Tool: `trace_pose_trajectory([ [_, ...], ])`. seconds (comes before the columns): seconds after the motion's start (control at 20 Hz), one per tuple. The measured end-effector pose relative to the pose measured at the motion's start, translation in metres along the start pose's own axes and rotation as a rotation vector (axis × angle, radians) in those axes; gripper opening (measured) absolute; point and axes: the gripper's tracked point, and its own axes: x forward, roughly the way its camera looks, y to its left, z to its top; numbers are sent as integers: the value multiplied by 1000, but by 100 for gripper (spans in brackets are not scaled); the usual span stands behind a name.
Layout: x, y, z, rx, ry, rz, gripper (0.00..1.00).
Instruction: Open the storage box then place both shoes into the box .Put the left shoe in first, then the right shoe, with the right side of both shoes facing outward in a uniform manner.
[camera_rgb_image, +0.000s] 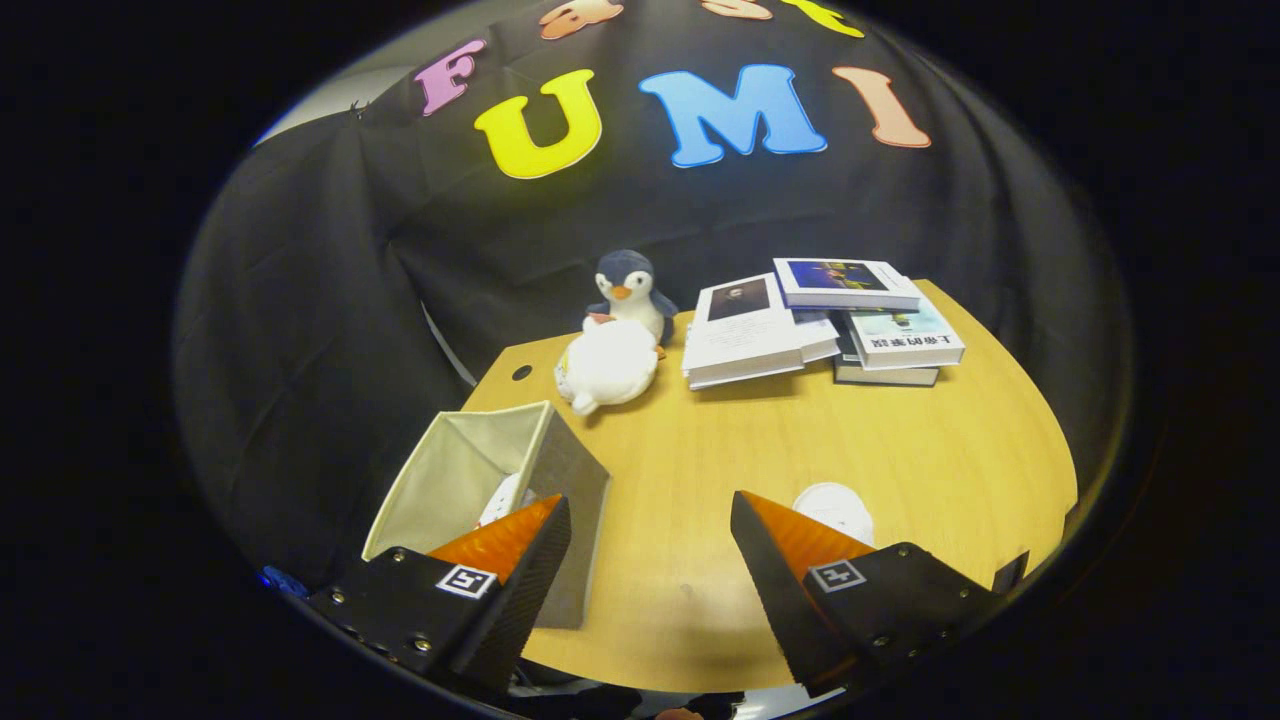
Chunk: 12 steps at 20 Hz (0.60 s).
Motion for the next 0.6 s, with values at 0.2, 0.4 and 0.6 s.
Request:
trace_pose_trajectory([
  [0.2, -2, -45, -13, 29, 22, -50, 98],
  [0.4, -3, -84, -29, 31, 56, -95, 98],
  [0.6, -3, -119, -52, 14, 108, -136, 98],
])
